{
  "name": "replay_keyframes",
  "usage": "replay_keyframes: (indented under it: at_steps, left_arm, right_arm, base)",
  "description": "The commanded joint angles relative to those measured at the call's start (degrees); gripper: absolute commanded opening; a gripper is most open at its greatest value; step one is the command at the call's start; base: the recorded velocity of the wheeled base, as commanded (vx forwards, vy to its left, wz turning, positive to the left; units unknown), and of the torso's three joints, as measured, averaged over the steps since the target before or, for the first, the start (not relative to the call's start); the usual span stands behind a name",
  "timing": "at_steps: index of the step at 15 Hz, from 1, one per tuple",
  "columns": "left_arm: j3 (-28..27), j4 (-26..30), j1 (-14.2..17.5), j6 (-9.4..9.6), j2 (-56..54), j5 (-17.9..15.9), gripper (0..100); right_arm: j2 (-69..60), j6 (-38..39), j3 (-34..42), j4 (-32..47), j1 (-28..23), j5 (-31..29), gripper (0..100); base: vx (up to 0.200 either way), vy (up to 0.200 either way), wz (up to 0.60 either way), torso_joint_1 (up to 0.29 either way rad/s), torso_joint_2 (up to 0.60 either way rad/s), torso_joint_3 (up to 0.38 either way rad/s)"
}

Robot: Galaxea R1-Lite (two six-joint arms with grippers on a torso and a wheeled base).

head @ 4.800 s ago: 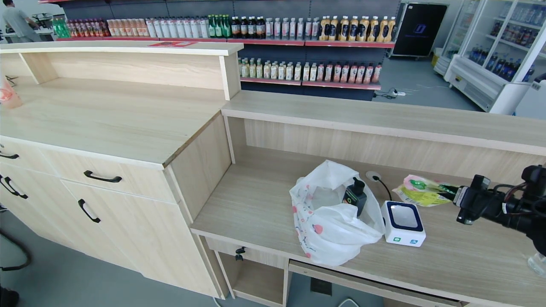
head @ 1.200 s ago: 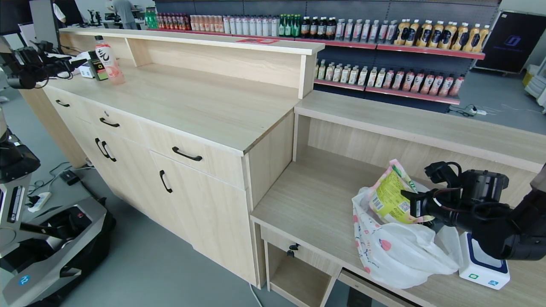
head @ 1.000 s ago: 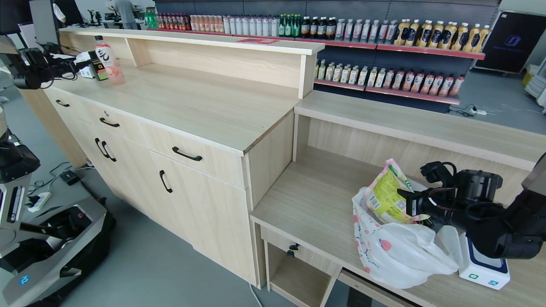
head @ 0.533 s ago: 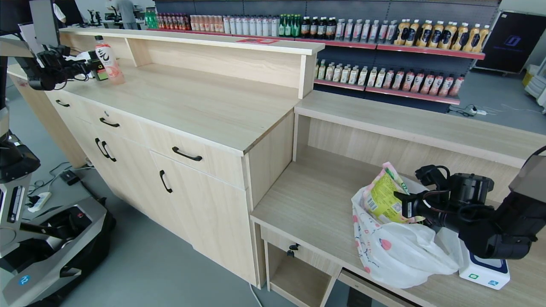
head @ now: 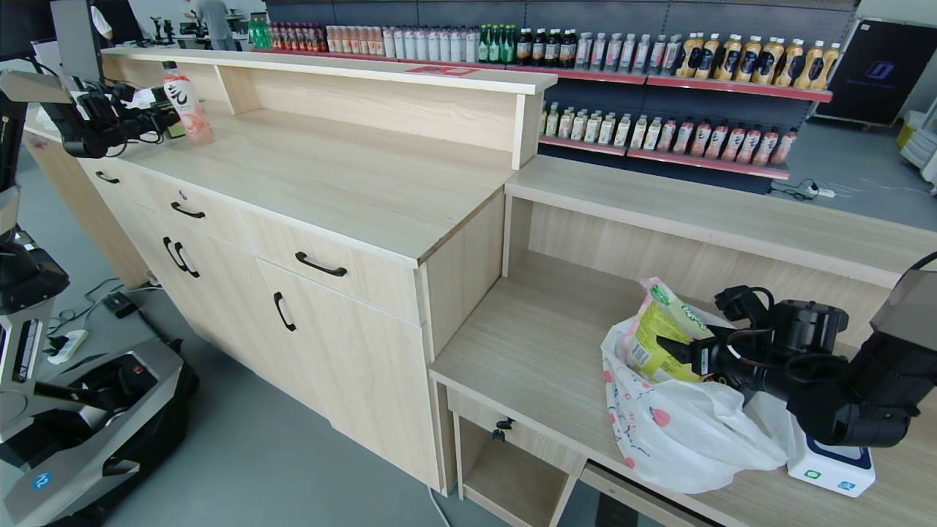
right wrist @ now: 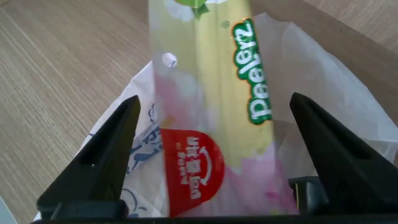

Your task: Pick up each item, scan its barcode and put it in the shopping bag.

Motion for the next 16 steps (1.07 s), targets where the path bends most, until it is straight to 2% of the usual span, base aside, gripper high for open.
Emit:
replay_keyframes:
  at_steps: [1,5,7,9,10,11,13,16]
  left_arm:
    - [0.0,0.0,0.0,0.02,0.06,0.0,100]
    - [0.0,0.0,0.0,0.02,0.06,0.0,100]
    - [0.0,0.0,0.0,0.02,0.06,0.0,100]
    - [0.0,0.0,0.0,-0.07,0.06,0.0,100]
    - [0.0,0.0,0.0,0.02,0.06,0.0,100]
    - [0.0,0.0,0.0,0.02,0.06,0.0,100]
    - [0.0,0.0,0.0,0.02,0.06,0.0,100]
    - [0.0,0.0,0.0,0.02,0.06,0.0,100]
  right_arm:
    - [-1.65,0.09,0.09,-0.13,0.02,0.03,100]
    - [-14.04,-0.08,3.52,0.92,0.73,0.29,100]
    - [-23.44,-3.25,8.53,3.38,0.11,0.2,100]
    - [-32.67,-12.74,12.05,9.1,-4.81,0.29,100]
    - [-33.2,-13.27,12.13,9.45,-5.25,0.29,100]
    - [-40.32,-17.57,11.69,15.51,-9.03,0.29,100]
    - [-45.07,-17.4,10.64,16.83,-13.6,0.12,100]
    - [-51.92,-17.4,14.59,21.14,-25.2,0.29,100]
  base:
    - [0.0,0.0,0.0,0.0,0.0,0.0]
    - [0.0,0.0,0.0,0.0,0.0,0.0]
    - [0.0,0.0,0.0,0.0,0.0,0.0]
    - [0.0,0.0,0.0,0.0,0.0,0.0]
    - [0.0,0.0,0.0,0.0,0.0,0.0]
    - [0.0,0.0,-0.6,0.002,0.0,-0.002]
    - [0.0,0.0,-0.6,0.0,0.0,0.002]
    - [0.0,0.0,-0.6,0.006,0.01,0.001]
